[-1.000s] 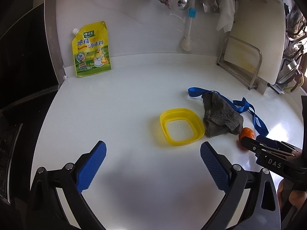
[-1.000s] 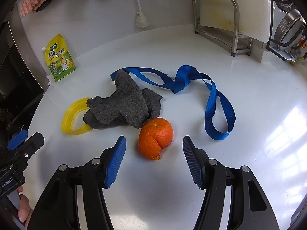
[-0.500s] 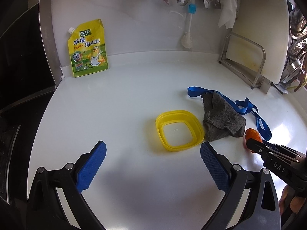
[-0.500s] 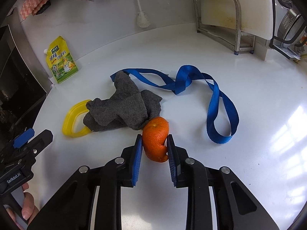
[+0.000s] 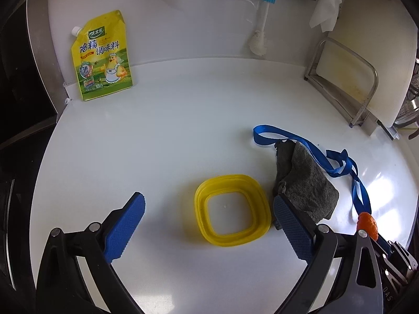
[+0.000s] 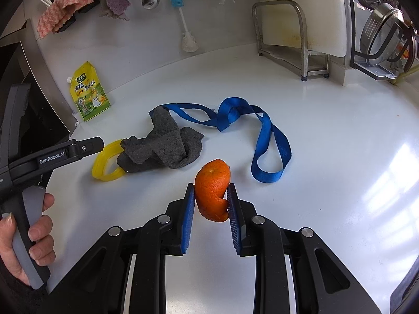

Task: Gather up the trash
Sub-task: 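Grasp the yellow square container rim with the left tool while the right tool holds the orange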

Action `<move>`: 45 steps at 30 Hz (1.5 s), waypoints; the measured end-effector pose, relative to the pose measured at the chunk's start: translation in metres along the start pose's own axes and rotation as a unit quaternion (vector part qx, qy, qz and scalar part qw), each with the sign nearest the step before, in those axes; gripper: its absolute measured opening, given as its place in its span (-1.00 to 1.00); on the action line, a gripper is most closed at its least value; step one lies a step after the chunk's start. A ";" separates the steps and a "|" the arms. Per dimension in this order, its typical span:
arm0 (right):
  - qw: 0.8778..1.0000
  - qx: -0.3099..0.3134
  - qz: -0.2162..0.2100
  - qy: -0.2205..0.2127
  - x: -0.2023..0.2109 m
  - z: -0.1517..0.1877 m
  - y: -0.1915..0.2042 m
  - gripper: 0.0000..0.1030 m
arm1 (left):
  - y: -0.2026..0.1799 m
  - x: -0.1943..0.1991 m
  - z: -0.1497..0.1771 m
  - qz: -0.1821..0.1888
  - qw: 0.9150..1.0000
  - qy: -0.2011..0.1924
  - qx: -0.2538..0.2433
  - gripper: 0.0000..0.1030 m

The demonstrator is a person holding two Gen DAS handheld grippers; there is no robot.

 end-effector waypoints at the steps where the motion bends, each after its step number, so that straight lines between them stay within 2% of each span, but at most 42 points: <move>1: 1.000 -0.003 -0.003 -0.002 0.002 0.001 -0.002 -0.53 | -0.001 -0.001 -0.004 -0.001 1.000 0.007 0.000 0.87; 8: 1.000 -0.013 -0.017 -0.010 0.007 0.005 -0.013 -0.53 | -0.007 -0.019 -0.022 0.006 0.997 0.073 0.007 0.87; 16: 1.000 -0.011 -0.022 -0.020 0.016 0.008 -0.013 -0.53 | -0.006 -0.035 -0.024 0.003 0.994 0.104 0.016 0.87; 19: 1.000 -0.006 -0.023 -0.019 0.018 0.008 -0.010 -0.53 | -0.005 -0.041 -0.023 -0.006 0.994 0.109 0.017 0.87; 34: 0.999 -0.006 -0.024 -0.023 0.024 0.007 -0.012 -0.53 | -0.013 -0.052 -0.024 -0.005 0.993 0.115 0.020 0.87; 39: 0.999 -0.004 -0.026 -0.023 0.025 0.007 -0.012 -0.53 | -0.016 -0.053 -0.021 -0.024 0.994 0.110 0.011 0.87; 45: 0.999 -0.003 -0.029 -0.022 0.023 0.008 -0.010 -0.53 | -0.010 -0.058 -0.017 -0.028 0.993 0.114 0.017 0.87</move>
Point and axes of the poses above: each gripper's, at about its wrist camera, not at the fingertips, and x roughly against the way its jaws point, y to its left, z to its underside, the point moved 3 cm from there along -x, roughly the way its jaws point, and after that the axes turned 14 degrees about y, right-handed, at the moved point
